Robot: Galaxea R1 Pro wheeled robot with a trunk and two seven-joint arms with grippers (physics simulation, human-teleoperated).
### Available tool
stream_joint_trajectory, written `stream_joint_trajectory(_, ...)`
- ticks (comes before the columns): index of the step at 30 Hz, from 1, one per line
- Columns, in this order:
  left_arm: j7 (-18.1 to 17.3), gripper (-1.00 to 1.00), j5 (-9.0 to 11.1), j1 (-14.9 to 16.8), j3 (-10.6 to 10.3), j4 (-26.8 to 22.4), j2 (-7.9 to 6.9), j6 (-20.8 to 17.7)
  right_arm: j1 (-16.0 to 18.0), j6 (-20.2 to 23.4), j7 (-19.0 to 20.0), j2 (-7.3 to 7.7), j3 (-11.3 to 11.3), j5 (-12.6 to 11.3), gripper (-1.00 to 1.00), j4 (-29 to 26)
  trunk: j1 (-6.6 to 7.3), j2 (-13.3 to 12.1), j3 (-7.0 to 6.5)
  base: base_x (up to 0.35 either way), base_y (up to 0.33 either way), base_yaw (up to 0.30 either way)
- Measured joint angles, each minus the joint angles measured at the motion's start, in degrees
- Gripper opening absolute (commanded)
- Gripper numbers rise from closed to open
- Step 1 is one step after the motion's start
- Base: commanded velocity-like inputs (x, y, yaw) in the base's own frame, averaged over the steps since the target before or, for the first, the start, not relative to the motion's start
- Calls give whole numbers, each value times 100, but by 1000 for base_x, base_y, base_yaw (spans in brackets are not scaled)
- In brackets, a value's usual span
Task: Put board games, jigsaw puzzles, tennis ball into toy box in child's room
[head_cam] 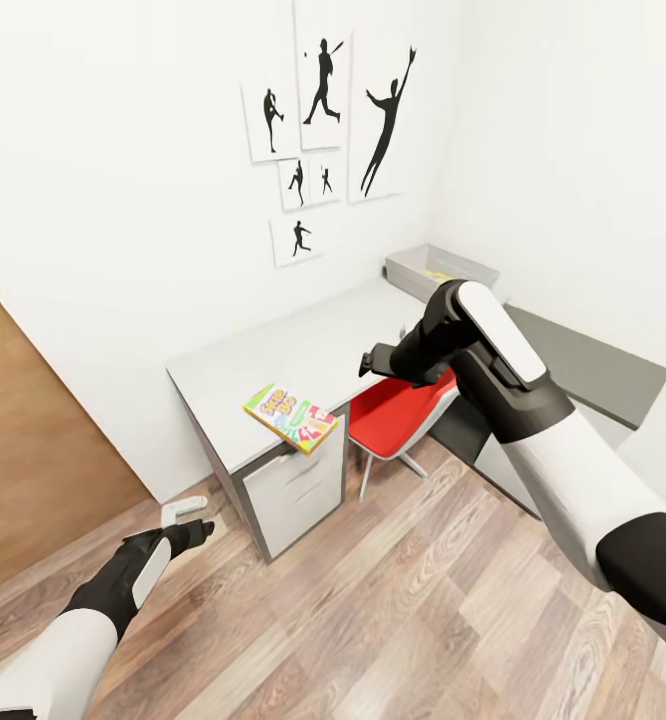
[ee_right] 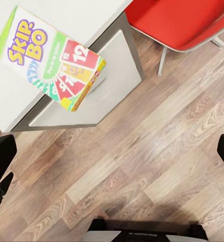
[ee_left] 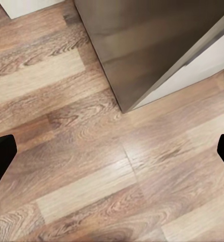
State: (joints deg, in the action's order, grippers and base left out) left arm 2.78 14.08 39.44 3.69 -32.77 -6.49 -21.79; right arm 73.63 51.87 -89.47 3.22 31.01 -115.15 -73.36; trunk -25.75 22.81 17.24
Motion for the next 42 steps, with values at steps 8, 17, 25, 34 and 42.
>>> stream_joint_trajectory(8,0,100,0,0,0,10,7,0,-197,-5,0,-1,8,-1,100,-22,0,-1,-76,0,0,0)
stream_joint_trajectory(17,2,100,4,0,-4,140,3,-7,-548,0,0,6,9,26,100,-27,0,0,-161,0,0,0)
stream_joint_trajectory(25,0,100,-8,0,-5,449,0,-7,-761,8,0,8,9,75,100,-22,0,0,-237,0,0,0)
stream_joint_trajectory(34,3,100,-129,0,-15,1247,-14,449,-1011,19,0,11,17,89,100,-12,0,-1,-322,0,0,0)
stream_joint_trajectory(42,12,100,-244,0,-9,1441,16,596,-1332,53,1,8,17,464,100,33,0,-1,-398,0,0,0)
